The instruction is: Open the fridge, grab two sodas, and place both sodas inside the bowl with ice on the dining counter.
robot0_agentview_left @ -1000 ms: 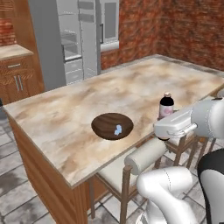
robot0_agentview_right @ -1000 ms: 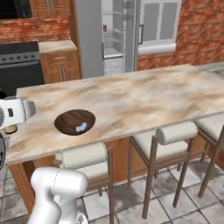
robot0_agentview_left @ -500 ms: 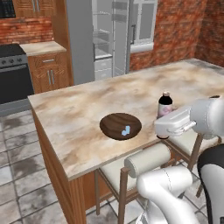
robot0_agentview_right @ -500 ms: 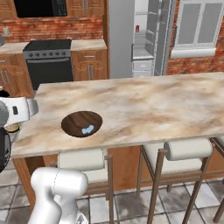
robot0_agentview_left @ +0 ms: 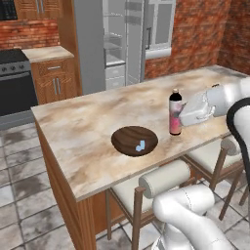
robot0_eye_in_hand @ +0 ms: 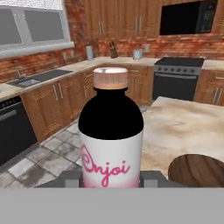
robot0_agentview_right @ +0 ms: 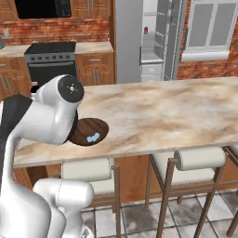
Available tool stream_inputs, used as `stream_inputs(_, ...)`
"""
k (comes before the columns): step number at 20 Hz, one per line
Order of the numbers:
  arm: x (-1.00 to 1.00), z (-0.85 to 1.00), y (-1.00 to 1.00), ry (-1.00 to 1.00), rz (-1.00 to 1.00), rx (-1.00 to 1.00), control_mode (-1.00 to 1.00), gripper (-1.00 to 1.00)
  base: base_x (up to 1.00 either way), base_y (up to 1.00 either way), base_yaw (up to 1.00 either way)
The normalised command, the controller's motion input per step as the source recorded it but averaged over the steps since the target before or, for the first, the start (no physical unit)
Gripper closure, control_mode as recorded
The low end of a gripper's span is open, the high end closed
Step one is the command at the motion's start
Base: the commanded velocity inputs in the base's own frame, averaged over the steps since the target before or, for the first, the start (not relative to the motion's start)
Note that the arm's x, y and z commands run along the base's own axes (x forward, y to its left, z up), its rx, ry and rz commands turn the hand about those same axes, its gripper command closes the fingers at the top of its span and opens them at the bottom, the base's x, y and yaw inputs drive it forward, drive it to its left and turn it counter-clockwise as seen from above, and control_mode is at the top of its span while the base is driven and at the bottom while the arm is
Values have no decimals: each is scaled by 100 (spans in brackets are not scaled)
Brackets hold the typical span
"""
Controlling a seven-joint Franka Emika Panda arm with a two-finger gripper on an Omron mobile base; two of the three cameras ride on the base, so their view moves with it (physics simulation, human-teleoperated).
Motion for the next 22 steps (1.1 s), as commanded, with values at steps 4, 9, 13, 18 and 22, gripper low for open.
stream_inputs(4,100,-34,1,33,11,-13,-100,100,0,0,0)
stream_inputs(9,91,-26,5,38,2,-14,-100,100,0,0,0)
stream_inputs(13,72,-41,0,33,7,-10,-100,100,0,0,0)
stream_inputs(18,32,-75,16,32,7,-18,-100,100,0,0,0)
stream_inputs(22,21,-78,16,18,3,-26,-100,100,0,0,0)
